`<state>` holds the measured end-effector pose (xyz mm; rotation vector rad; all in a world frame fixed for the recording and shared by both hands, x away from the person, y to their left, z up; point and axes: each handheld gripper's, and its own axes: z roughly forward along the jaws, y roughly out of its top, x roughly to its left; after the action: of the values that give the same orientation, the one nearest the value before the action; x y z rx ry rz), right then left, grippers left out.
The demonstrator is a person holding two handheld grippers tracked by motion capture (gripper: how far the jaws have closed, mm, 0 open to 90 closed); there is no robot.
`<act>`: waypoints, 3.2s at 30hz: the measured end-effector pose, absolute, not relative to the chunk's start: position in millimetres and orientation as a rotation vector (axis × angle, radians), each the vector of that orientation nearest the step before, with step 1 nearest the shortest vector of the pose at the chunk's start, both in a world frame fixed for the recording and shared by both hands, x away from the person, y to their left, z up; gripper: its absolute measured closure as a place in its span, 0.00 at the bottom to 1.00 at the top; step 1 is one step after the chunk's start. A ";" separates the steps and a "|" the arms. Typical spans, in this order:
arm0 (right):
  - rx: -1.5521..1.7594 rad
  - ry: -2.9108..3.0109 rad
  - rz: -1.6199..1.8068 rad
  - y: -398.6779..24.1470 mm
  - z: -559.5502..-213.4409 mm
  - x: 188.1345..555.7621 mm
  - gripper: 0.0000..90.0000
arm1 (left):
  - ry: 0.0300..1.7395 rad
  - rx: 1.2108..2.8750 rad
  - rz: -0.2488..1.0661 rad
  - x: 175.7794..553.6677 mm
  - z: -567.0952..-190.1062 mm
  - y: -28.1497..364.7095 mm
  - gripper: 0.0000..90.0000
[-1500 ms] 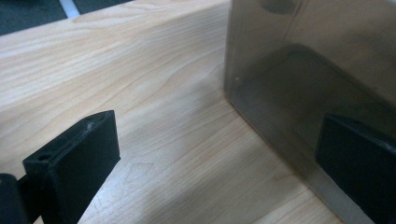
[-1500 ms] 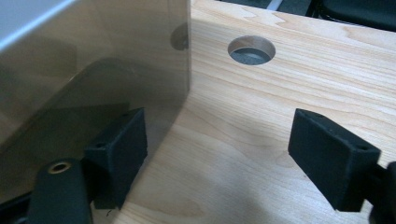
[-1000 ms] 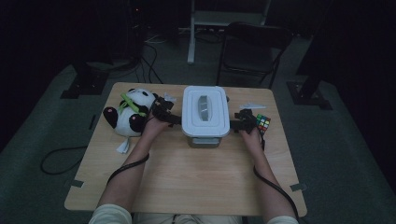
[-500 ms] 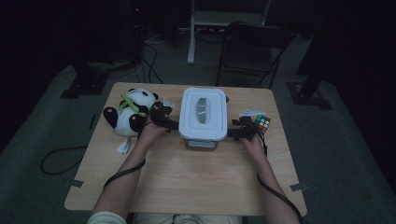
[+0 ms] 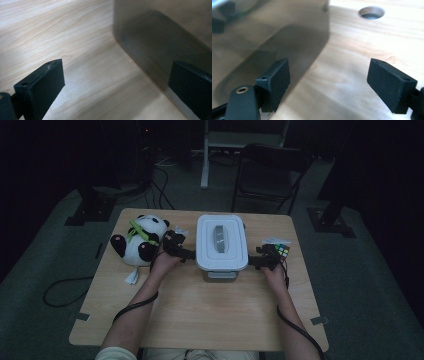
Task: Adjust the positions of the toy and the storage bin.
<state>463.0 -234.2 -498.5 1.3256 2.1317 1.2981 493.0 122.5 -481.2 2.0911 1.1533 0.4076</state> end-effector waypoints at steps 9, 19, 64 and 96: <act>1.405 2.049 1.216 -228.8 -490.5 491.7 0.20 | 1.237 2.039 0.412 514.8 -480.5 122.8 0.01; 1.408 2.093 1.193 -217.5 -493.1 511.3 0.21 | 1.225 2.100 0.430 529.8 -478.0 116.6 0.01; 1.339 2.261 1.371 -212.2 -493.5 452.8 0.28 | 1.107 2.213 0.454 469.8 -471.3 131.3 0.04; 1.271 2.283 1.425 -214.4 -495.5 386.1 0.28 | 1.028 2.236 0.414 431.1 -472.4 131.7 0.04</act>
<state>386.1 -214.4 -495.5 1.2712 2.2832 1.4252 431.1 131.7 -472.4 2.2359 1.0283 0.4139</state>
